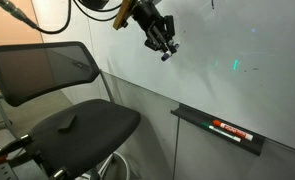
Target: Use the black marker from the seat of the chair to write on the whiteboard then place the marker back on the chair.
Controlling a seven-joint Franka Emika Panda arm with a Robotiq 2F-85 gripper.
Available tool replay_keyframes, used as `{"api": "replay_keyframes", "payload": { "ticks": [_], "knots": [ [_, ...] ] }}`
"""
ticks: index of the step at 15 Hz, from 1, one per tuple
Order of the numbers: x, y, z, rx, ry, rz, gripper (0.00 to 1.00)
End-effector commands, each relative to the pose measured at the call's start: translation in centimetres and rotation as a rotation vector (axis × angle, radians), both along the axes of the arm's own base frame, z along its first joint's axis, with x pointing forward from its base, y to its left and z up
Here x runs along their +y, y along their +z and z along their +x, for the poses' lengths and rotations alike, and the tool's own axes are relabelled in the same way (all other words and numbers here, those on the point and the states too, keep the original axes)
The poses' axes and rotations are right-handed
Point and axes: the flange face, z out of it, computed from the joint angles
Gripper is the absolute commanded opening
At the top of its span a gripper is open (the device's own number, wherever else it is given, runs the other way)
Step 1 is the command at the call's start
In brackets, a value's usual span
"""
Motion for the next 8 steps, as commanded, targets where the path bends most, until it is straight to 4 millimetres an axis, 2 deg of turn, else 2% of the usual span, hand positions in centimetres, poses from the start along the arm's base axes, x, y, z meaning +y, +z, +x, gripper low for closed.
{"api": "replay_keyframes", "payload": {
  "ticks": [1,8],
  "knots": [
    [-0.7,0.2,0.8,-0.034,0.013,-0.022,0.11],
    [-2.2,-0.6,2.4,-0.092,0.012,-0.036,0.11]
  ]
}}
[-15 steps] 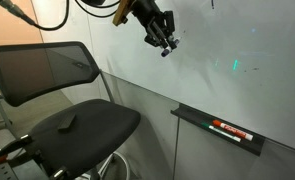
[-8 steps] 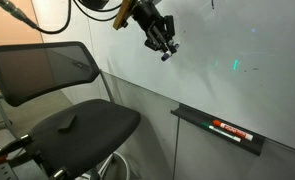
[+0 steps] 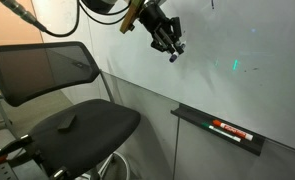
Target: Use the black marker from the seat of the chair to write on the whiteboard then place the marker back on the chair.
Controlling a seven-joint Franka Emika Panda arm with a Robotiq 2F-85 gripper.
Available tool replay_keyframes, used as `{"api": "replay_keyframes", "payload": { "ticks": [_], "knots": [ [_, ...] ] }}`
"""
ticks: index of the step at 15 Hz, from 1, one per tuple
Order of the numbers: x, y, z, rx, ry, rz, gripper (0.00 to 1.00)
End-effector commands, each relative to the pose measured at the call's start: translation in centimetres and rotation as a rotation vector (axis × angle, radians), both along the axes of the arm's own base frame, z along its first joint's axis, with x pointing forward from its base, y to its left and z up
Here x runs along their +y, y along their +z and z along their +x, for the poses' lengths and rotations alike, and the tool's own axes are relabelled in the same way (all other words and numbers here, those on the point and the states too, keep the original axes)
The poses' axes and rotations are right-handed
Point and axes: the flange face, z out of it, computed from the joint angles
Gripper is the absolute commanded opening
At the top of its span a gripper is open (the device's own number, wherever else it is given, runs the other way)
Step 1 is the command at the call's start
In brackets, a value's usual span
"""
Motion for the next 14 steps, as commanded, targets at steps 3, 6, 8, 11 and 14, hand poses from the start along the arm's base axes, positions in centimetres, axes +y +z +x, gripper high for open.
{"api": "replay_keyframes", "payload": {
  "ticks": [3,6,8,11,14],
  "knots": [
    [-1.3,-0.4,1.5,-0.048,-0.010,-0.013,0.11],
    [-1.1,-0.8,1.7,-0.048,-0.008,0.009,0.11],
    [-0.4,-1.5,1.5,-0.014,0.004,0.035,0.11],
    [1.5,-2.8,0.9,0.057,0.032,0.080,0.11],
    [3.6,-3.8,0.9,0.098,0.075,0.093,0.11]
  ]
}}
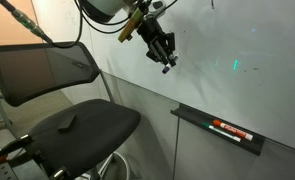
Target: Use the black marker from the seat of the chair to write on the whiteboard then place the marker back on the chair.
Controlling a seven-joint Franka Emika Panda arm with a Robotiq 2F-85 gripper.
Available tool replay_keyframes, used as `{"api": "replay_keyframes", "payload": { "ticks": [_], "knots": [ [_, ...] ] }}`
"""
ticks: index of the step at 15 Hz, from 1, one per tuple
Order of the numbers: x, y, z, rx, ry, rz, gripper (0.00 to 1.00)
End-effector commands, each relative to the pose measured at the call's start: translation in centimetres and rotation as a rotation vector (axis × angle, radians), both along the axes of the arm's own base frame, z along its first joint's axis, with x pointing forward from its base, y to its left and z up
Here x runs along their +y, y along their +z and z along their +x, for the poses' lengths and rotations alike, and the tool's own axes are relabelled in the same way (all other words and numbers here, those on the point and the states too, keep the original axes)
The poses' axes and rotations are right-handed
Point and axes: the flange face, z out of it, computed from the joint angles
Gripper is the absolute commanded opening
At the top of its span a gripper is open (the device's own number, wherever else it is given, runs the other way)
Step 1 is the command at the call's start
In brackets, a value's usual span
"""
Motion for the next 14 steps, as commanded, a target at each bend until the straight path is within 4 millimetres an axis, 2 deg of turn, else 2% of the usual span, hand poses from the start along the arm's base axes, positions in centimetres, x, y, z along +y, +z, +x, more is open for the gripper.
{"api": "replay_keyframes", "payload": {
  "ticks": [1,5,8,11,14],
  "knots": [
    [2.5,-0.5,0.2,0.036,0.065,0.014,0.11],
    [6.2,-0.6,0.6,-0.012,0.154,0.029,0.11],
    [8.5,0.8,1.1,-0.072,0.216,0.041,0.11],
    [9.5,2.9,1.5,-0.139,0.250,0.041,0.11],
    [9.3,4.9,1.7,-0.197,0.254,0.046,0.11]
  ]
}}
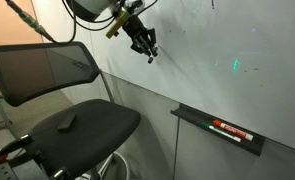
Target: Use the black marker from the seat of the chair to write on the whiteboard then place the marker back on the chair.
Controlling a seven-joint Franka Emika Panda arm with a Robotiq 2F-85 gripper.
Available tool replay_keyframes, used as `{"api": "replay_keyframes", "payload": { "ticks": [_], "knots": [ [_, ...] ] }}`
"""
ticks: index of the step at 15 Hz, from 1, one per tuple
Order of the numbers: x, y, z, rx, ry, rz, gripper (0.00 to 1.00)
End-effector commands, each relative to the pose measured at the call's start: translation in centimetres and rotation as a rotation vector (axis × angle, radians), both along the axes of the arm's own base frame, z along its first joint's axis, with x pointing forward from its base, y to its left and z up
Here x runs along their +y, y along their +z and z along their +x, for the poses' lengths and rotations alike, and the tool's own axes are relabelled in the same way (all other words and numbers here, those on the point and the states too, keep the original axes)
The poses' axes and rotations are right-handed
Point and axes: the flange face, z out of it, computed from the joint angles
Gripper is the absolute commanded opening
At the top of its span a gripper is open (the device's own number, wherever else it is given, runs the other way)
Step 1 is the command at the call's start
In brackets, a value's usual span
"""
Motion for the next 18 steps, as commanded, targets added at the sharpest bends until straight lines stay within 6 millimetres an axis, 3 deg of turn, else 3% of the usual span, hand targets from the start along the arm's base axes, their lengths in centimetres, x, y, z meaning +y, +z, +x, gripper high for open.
{"api": "replay_keyframes", "payload": {
  "ticks": [1,3,9,14,18],
  "knots": [
    [-0.3,3.1,-0.2,-0.079,0.004,0.006,0.11],
    [-0.7,3.4,-0.2,-0.077,-0.005,0.013,0.11],
    [-2.2,1.6,0.0,-0.044,-0.035,0.023,0.11],
    [-5.8,-0.2,0.2,-0.014,-0.120,0.033,0.11],
    [-9.5,-0.2,0.2,-0.023,-0.209,0.035,0.11]
  ]
}}
